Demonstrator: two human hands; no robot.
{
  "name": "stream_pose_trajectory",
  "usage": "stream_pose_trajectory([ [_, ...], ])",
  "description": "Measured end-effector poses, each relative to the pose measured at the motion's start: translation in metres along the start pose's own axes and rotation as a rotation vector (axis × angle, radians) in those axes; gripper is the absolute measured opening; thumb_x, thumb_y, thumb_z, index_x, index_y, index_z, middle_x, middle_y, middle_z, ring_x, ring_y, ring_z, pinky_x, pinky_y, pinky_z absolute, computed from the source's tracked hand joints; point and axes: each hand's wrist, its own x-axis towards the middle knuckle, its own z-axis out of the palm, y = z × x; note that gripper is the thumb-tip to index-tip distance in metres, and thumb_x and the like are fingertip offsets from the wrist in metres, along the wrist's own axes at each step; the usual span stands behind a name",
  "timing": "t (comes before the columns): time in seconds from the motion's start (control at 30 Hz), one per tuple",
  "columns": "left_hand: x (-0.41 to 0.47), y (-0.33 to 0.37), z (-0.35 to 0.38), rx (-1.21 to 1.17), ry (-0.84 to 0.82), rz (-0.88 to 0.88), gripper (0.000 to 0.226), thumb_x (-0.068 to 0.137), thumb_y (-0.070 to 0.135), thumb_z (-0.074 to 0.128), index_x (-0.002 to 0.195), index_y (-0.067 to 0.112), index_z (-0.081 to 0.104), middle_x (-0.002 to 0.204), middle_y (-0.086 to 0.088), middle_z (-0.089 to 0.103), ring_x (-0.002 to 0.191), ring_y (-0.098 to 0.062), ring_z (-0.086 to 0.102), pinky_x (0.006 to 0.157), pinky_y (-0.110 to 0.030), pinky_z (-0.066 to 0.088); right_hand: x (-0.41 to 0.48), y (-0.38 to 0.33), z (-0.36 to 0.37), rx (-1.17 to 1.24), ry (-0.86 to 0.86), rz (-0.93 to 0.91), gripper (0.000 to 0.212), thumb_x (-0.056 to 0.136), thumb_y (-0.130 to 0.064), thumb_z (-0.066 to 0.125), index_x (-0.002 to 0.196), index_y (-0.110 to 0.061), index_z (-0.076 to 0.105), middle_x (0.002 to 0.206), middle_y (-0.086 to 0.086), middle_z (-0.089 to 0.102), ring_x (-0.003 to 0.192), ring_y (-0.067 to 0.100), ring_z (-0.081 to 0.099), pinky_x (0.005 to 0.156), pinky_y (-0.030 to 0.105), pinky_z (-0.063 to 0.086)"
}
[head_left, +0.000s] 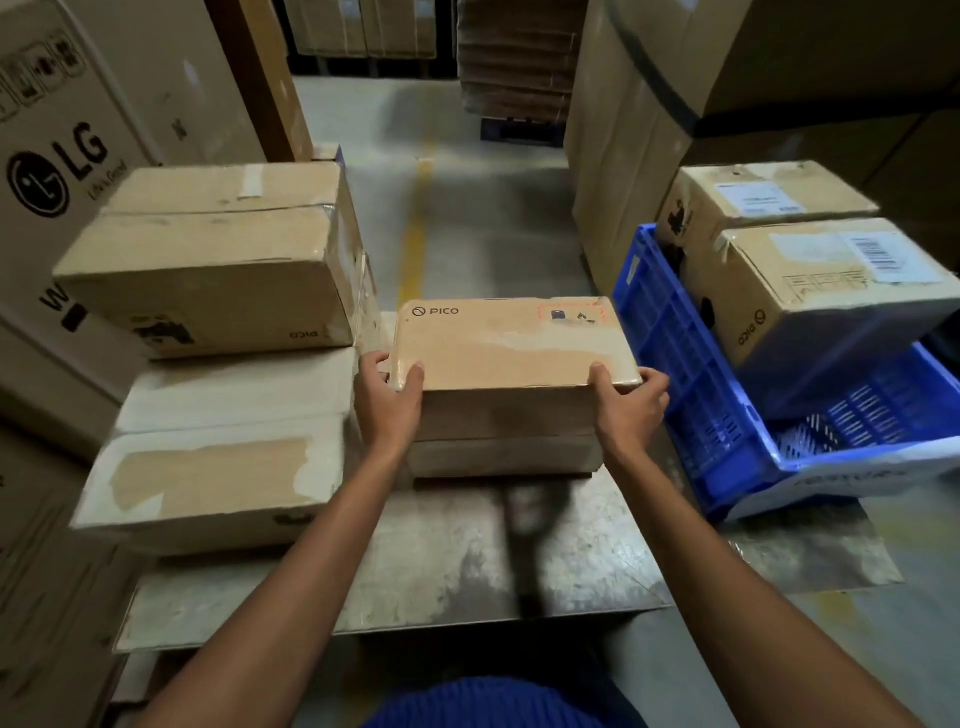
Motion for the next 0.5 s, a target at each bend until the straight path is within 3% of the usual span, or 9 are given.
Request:
stream_pose_trajectory([
  [0.07, -0.003, -0.003, 0.0, 0.122, -0.001, 0.178, 0.04, 0.09, 0.026, 0.067, 0.125, 0.012, 0.055, 0.121, -0.011, 0.053, 0.111, -0.032, 0.055, 0.092, -0.046, 0.051, -0.004, 0.003, 0.0, -0.104, 0.021, -0.109, 0.057, 0.087, -0.046, 0.069, 0.129, -0.019, 0.042, 0.132, 0.009, 0.045, 0.122, 0.03, 0.05, 0.101, 0.05, 0.05],
  [0.13, -0.004, -0.004, 0.004, 0.306, 0.026, 0.463, 0.032, 0.087, 0.02, 0.063, 0.118, 0.01, 0.063, 0.126, -0.015, 0.052, 0.12, -0.035, 0.05, 0.097, -0.051, 0.049, -0.01, 0.002, 0.003, -0.327, 0.081, -0.343, 0.058, 0.089, -0.04, 0.065, 0.138, -0.016, 0.044, 0.145, 0.011, 0.042, 0.138, 0.03, 0.04, 0.12, 0.057, 0.023],
  [0.2, -0.007, -0.004, 0.012, 0.403, -0.01, 0.707, 0.024, 0.086, 0.012, 0.06, 0.108, 0.006, 0.07, 0.13, -0.019, 0.055, 0.131, -0.04, 0.044, 0.103, -0.054, 0.046, -0.018, -0.003, 0.009, -0.499, 0.053, -0.59, 0.053, 0.093, -0.035, 0.059, 0.14, -0.015, 0.048, 0.155, 0.012, 0.037, 0.149, 0.029, 0.028, 0.12, 0.054, 0.006],
  [0.27, -0.015, -0.001, 0.02, 0.431, -0.107, 0.876, 0.02, 0.088, 0.01, 0.058, 0.102, 0.005, 0.072, 0.131, -0.022, 0.059, 0.139, -0.041, 0.04, 0.11, -0.052, 0.041, -0.028, -0.009, 0.018, -0.535, -0.044, -0.807, 0.045, 0.094, -0.033, 0.053, 0.135, -0.013, 0.055, 0.157, 0.014, 0.038, 0.15, 0.033, 0.027, 0.121, 0.054, 0.013],
  [0.37, -0.026, -0.003, 0.028, 0.499, -0.161, 0.963, 0.025, 0.09, 0.016, 0.055, 0.106, 0.007, 0.072, 0.124, -0.018, 0.066, 0.13, -0.039, 0.053, 0.105, -0.049, 0.046, -0.041, -0.006, 0.036, -0.536, -0.157, -1.035, 0.042, 0.095, -0.032, 0.045, 0.126, -0.012, 0.064, 0.144, 0.014, 0.056, 0.139, 0.035, 0.046, 0.114, 0.052, 0.033],
  [0.5, -0.03, 0.002, 0.028, 0.55, -0.164, 0.904, 0.034, 0.088, 0.021, 0.048, 0.105, 0.008, 0.074, 0.112, -0.013, 0.07, 0.109, -0.033, 0.065, 0.09, -0.042, 0.054, -0.046, -0.001, 0.043, -0.541, -0.181, -1.05, 0.036, 0.094, -0.029, 0.045, 0.116, -0.013, 0.07, 0.129, 0.008, 0.066, 0.125, 0.028, 0.059, 0.101, 0.042, 0.045],
])
